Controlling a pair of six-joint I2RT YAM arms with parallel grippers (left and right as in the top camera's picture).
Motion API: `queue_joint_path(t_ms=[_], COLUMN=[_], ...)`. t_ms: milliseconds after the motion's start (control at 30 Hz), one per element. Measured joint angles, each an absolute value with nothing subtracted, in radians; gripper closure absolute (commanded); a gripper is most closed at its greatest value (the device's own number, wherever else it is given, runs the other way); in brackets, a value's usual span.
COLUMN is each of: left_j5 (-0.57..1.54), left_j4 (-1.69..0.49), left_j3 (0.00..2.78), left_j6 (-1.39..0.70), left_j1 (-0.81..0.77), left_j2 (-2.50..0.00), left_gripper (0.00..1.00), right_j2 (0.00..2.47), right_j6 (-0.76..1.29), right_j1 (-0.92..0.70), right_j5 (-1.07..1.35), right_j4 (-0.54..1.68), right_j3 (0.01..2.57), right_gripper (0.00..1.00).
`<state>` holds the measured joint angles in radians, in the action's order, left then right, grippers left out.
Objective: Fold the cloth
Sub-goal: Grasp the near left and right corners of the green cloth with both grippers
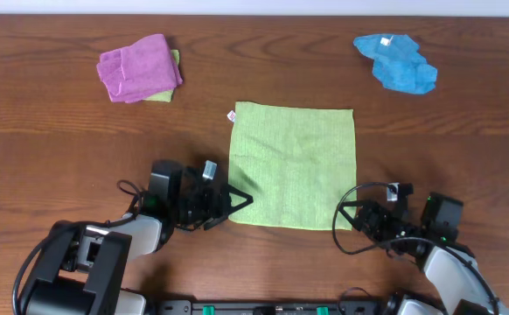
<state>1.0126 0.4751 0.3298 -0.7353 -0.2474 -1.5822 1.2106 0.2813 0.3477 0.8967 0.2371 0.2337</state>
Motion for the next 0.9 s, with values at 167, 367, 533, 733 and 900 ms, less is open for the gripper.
queue_joint_path(t_ms=[167,367,533,733,900], left_j5=[1.005,0.987,0.979,0.967,0.952], left_j4=[0.484,0.499,0.506,0.505,0.508], left_j3=[0.330,0.329,0.329,0.330,0.330], left_j6=[-0.737,-0.741,-0.744,-0.752,-0.756], left_j1=[-0.248,-0.249,-0.249,-0.249,-0.249], left_j2=[-1.582,-1.583,-1.584,-1.584,-1.584], left_gripper=[0.06,0.10,0.10,0.18,0.19], right_j2=[1.211,1.216,1.216,1.220,1.223], right_j6=[0.293,0.296,0.297,0.319,0.332], right_j1=[0.347,0.347,0.347,0.347,0.347], right_j5=[0.922,0.926,0.925,0.933,0.927], right_j4=[0.226,0.247,0.250,0.193,0.168], right_j3=[0.220,0.219,0.219,0.210,0.205], right_gripper=[0.17,0.20,0.18,0.21,0.24])
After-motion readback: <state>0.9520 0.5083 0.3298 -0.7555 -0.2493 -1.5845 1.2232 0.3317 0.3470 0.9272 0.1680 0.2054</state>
